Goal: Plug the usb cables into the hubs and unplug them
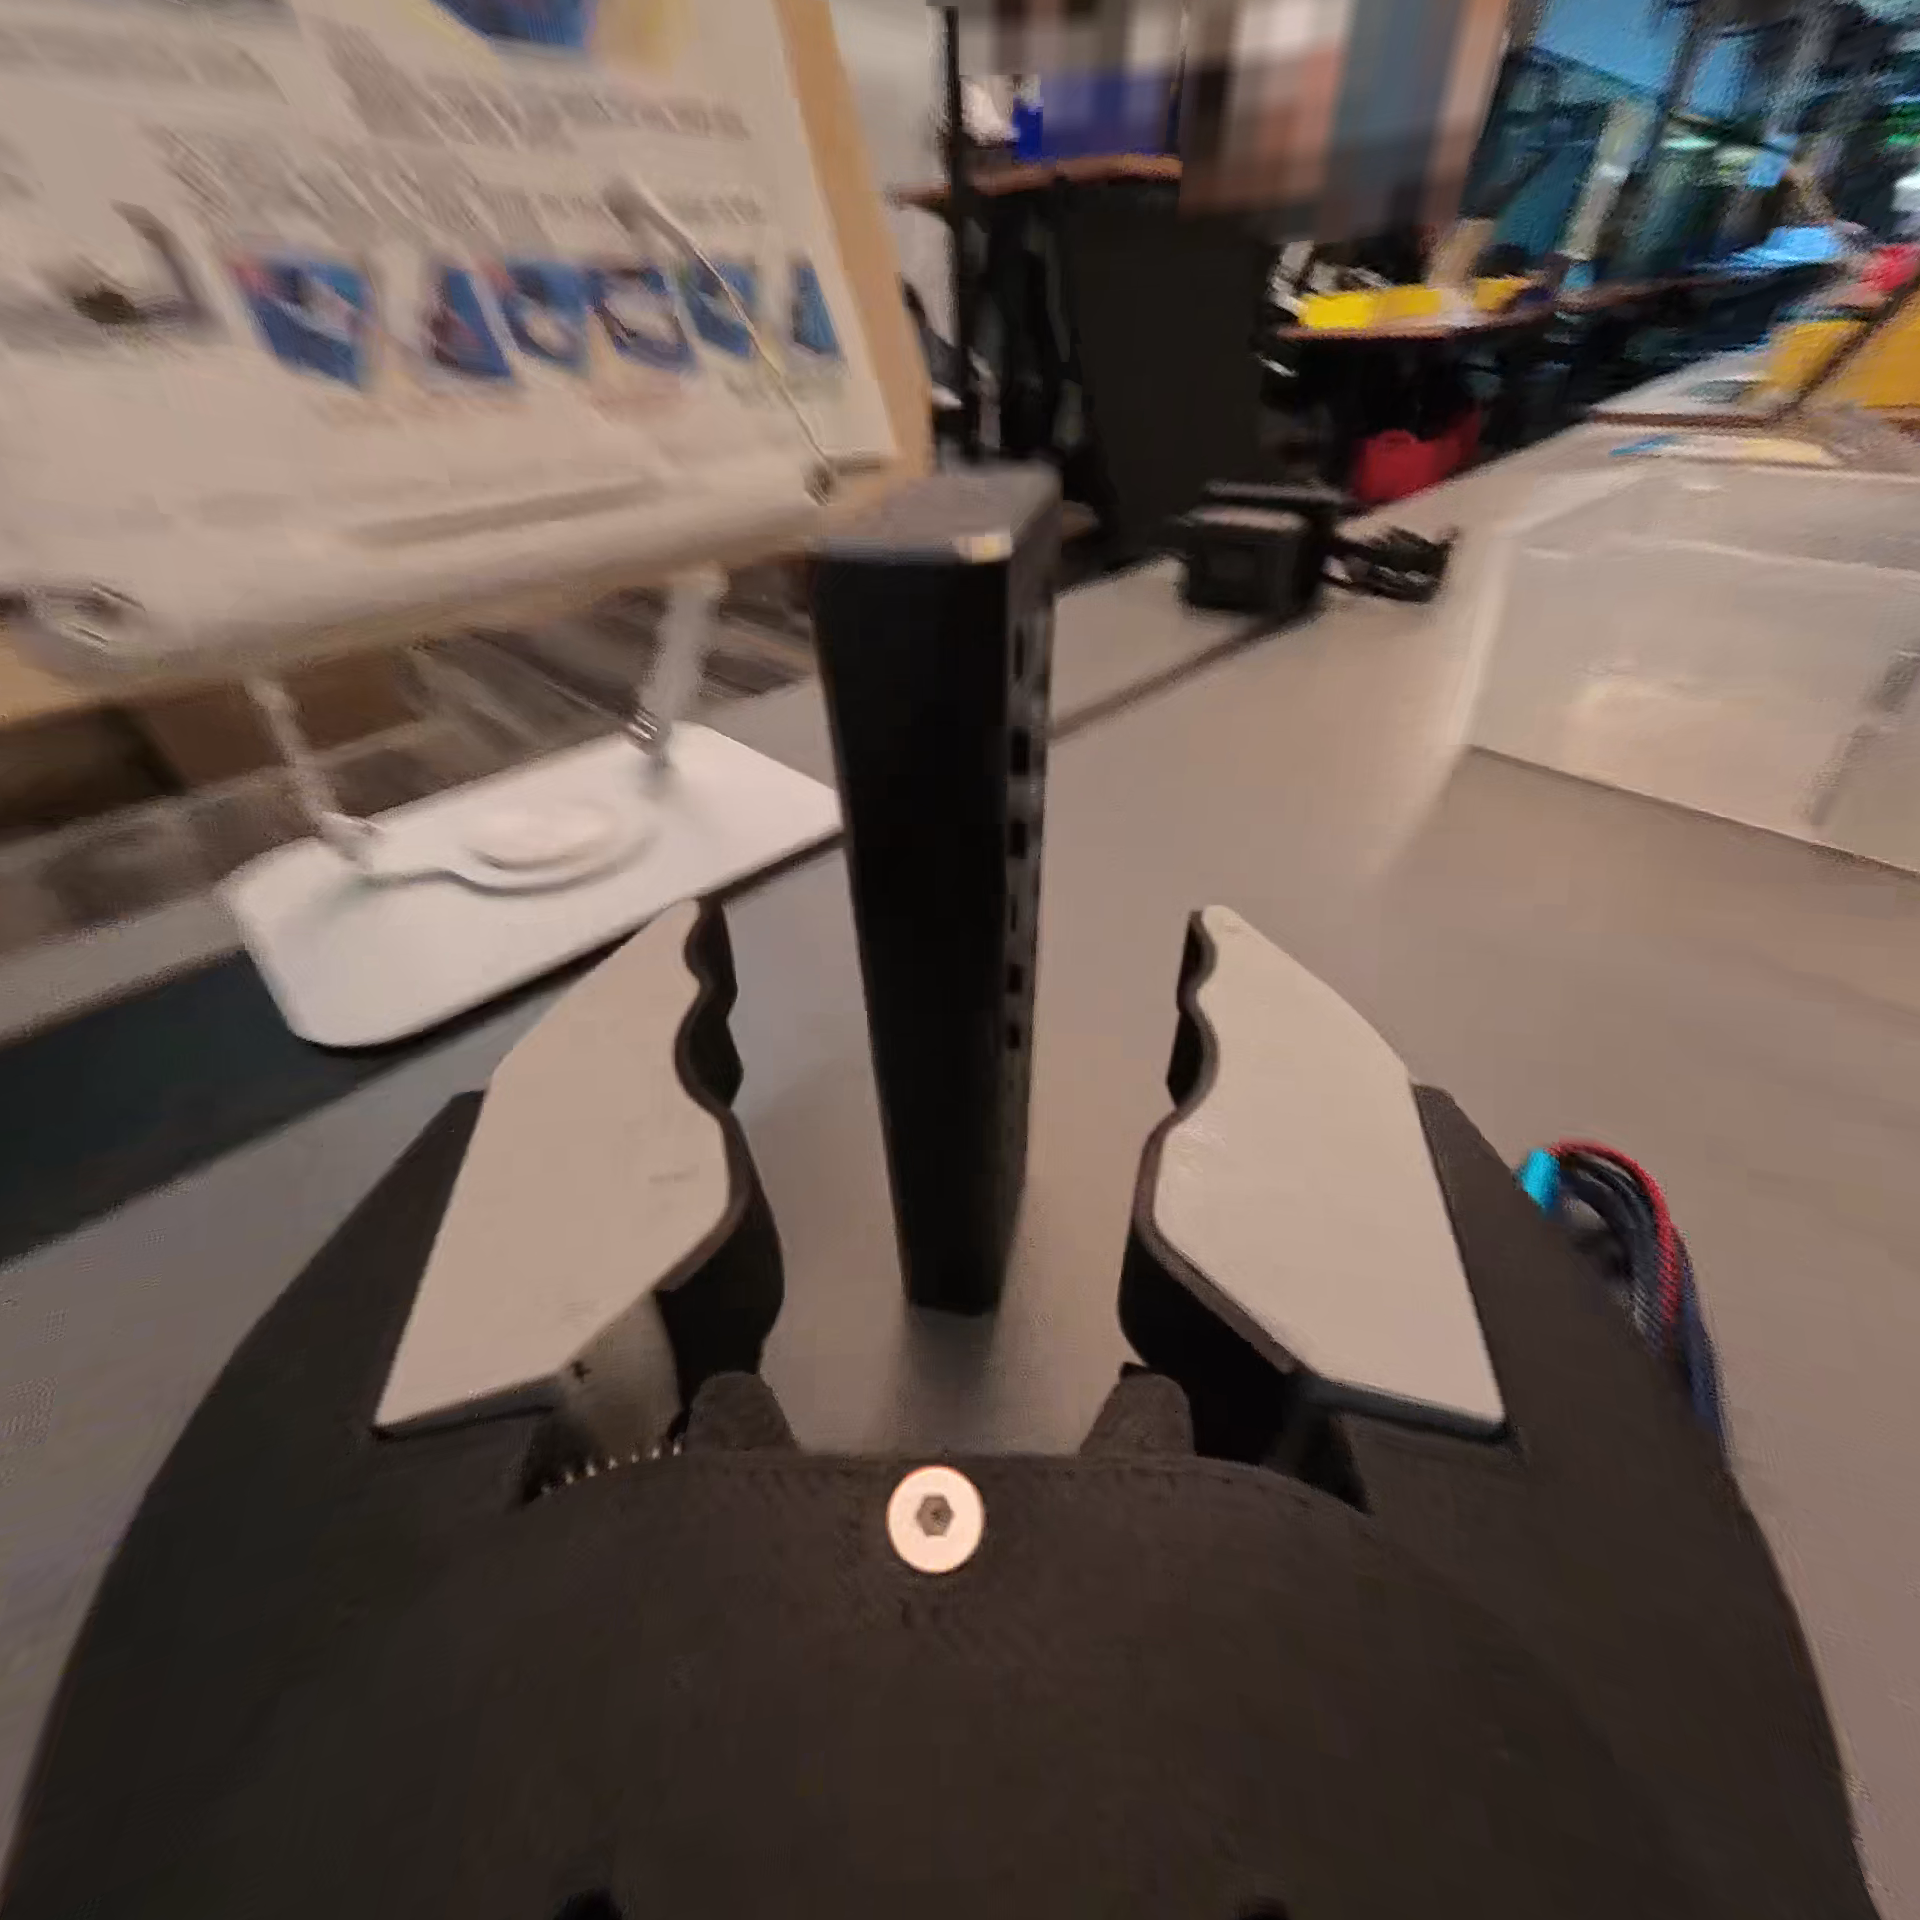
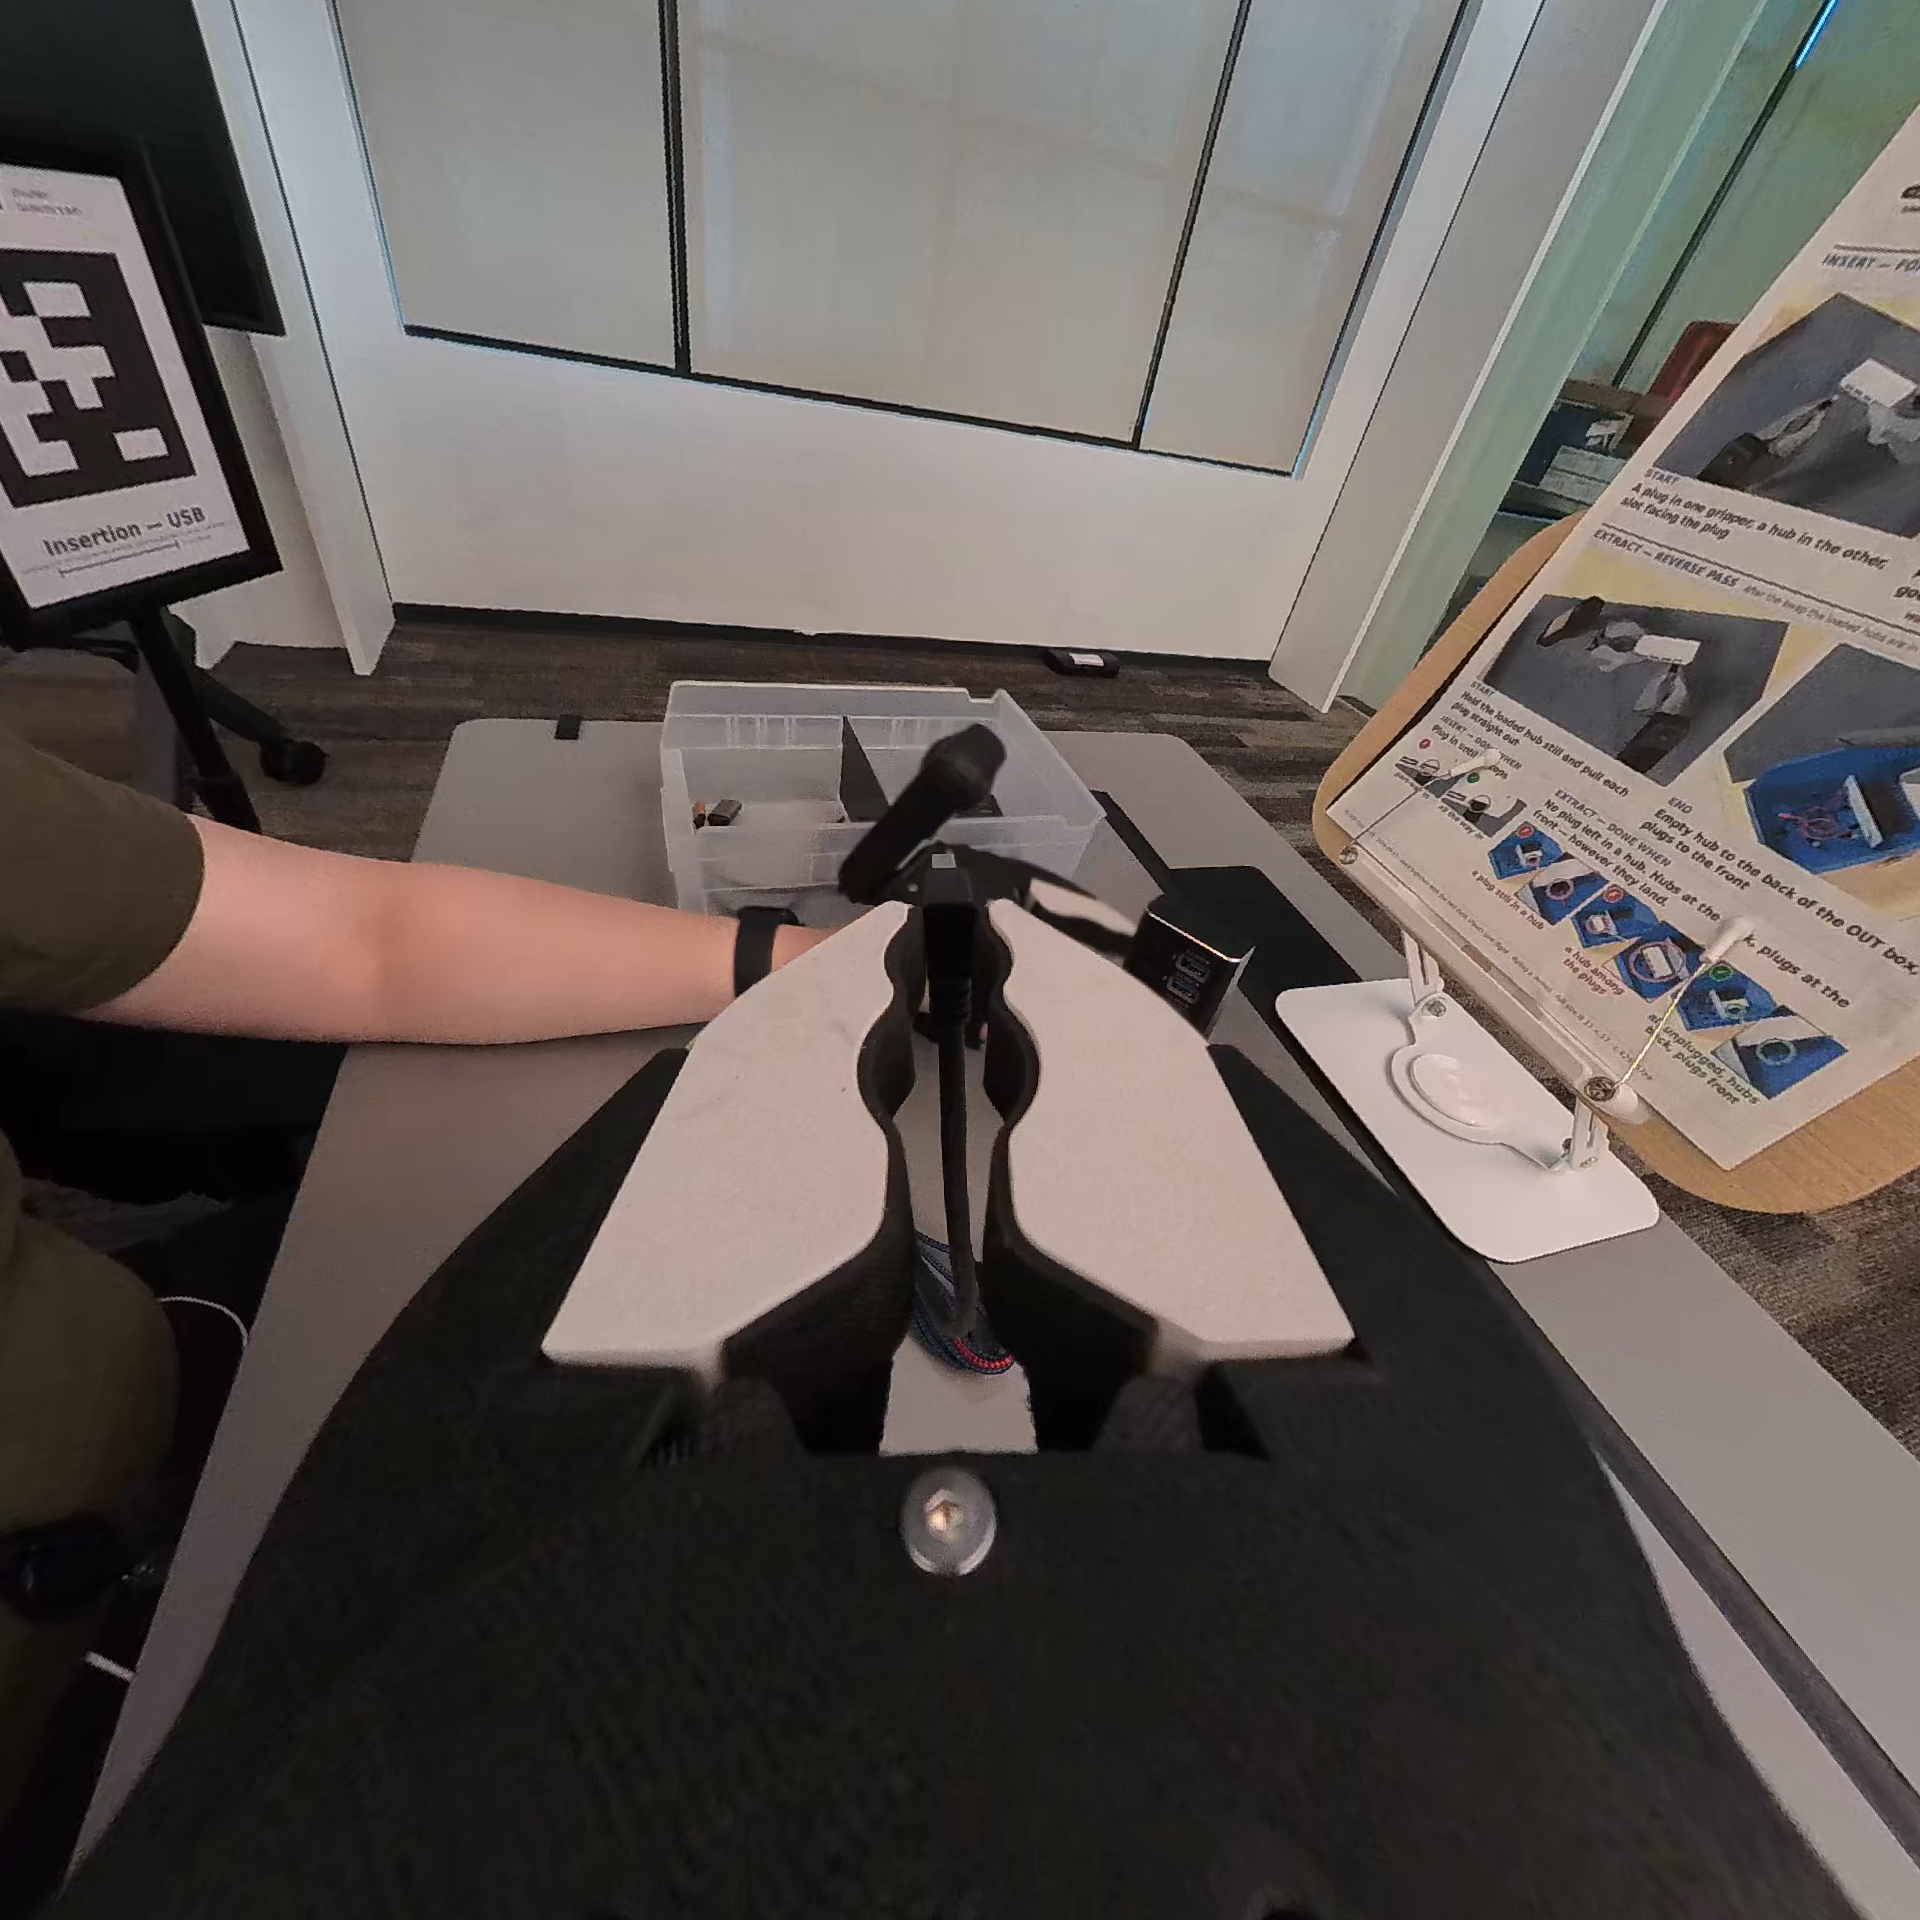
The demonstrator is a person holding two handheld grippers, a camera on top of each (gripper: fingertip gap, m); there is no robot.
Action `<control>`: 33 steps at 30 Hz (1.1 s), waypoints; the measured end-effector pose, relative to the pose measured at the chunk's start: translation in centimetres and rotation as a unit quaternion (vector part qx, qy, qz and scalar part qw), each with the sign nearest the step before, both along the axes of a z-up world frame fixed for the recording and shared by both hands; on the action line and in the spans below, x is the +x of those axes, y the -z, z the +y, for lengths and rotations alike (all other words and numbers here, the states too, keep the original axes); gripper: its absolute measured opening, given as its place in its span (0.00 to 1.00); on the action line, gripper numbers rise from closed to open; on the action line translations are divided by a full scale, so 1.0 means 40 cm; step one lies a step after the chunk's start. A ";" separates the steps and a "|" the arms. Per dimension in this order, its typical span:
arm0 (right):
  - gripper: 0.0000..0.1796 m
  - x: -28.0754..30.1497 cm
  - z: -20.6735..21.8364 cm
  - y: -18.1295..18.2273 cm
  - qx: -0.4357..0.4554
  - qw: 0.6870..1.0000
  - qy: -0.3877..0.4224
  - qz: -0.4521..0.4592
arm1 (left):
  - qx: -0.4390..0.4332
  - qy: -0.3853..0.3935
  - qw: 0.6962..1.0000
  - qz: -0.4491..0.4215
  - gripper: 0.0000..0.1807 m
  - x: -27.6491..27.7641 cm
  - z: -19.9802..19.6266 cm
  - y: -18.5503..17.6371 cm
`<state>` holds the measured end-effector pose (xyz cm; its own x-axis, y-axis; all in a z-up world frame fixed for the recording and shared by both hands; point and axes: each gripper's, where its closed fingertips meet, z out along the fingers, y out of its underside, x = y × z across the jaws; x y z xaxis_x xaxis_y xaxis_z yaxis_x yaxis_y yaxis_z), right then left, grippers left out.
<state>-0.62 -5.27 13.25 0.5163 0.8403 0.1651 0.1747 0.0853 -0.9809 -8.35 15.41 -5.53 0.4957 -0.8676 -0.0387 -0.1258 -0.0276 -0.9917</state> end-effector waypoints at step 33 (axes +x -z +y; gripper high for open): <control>0.05 0.107 -0.186 -0.056 0.040 0.817 -0.483 0.314 | -0.106 0.115 0.981 0.113 0.16 0.077 -0.050 0.061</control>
